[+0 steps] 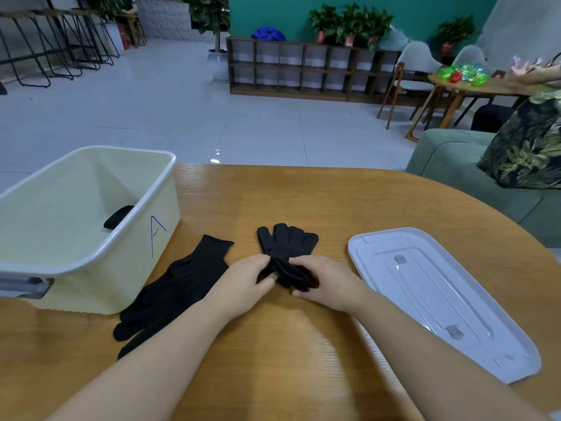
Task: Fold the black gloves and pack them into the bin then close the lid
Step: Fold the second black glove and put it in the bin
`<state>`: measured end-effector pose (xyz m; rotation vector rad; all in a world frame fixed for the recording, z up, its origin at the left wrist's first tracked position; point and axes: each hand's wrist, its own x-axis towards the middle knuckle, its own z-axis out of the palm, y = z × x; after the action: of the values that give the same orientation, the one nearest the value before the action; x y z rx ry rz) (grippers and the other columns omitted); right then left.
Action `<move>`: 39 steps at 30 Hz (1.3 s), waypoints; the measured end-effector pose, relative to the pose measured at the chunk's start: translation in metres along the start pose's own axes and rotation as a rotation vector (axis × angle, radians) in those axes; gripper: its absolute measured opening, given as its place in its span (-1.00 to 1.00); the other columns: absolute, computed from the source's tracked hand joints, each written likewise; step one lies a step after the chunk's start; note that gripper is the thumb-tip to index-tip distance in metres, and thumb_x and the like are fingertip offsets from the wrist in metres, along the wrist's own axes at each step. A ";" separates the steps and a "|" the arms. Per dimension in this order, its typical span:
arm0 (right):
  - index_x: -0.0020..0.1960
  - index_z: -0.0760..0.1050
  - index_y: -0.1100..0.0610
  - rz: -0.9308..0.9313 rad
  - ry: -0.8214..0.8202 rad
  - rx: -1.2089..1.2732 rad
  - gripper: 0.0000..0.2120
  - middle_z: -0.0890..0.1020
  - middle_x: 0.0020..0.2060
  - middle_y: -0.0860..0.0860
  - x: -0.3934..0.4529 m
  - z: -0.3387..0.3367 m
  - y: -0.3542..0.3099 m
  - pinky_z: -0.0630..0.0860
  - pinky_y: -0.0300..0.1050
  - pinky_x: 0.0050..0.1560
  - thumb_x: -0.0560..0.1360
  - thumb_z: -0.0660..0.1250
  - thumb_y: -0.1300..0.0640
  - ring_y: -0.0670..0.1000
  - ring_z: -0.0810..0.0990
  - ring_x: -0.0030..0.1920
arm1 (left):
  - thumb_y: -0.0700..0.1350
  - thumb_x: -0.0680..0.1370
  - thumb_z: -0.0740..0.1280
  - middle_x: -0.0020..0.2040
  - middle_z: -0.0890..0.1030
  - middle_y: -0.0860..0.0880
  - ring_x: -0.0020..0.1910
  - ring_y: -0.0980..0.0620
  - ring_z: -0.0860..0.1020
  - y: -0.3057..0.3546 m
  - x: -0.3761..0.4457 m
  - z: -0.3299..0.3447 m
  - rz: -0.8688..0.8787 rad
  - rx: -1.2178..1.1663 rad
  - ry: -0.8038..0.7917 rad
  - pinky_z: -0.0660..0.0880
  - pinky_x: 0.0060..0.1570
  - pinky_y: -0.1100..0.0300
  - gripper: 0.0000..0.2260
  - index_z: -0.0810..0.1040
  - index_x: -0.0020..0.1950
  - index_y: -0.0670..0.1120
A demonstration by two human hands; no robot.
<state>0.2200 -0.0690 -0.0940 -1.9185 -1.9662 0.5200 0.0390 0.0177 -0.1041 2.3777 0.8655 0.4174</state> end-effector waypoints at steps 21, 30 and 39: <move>0.07 0.39 0.14 0.428 0.360 0.122 -0.74 0.46 0.01 0.01 0.025 0.025 -0.009 0.33 -0.26 -0.16 0.51 0.33 0.00 -0.03 0.44 -0.10 | -0.12 0.51 0.35 0.14 0.38 -0.04 -0.03 0.04 0.46 0.005 0.032 0.010 -0.196 0.004 0.235 0.42 -0.04 0.23 -0.72 0.38 0.17 -0.12; 0.32 0.49 0.10 0.274 0.290 -0.050 -0.67 0.34 0.43 0.09 0.028 0.028 -0.003 0.21 -0.09 0.42 0.60 0.20 0.07 0.06 0.23 0.47 | 0.04 0.60 0.16 0.49 0.26 0.01 0.42 0.06 0.30 -0.004 0.031 0.004 -0.047 0.140 -0.009 0.27 0.30 0.21 -0.68 0.46 0.27 -0.08; 0.43 0.32 0.16 0.155 0.082 -0.066 -0.51 -0.05 0.56 -0.10 0.019 0.011 -0.006 0.37 -0.18 0.19 0.60 0.13 -0.08 -0.04 0.37 0.40 | 0.12 0.47 0.35 0.53 0.14 0.07 0.39 0.07 0.34 -0.010 0.028 -0.006 0.064 0.193 -0.202 0.38 0.28 0.18 -0.46 0.28 0.37 -0.04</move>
<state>0.2085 -0.0506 -0.1011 -2.1101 -1.8151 0.4145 0.0519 0.0452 -0.1031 2.5760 0.7679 0.1181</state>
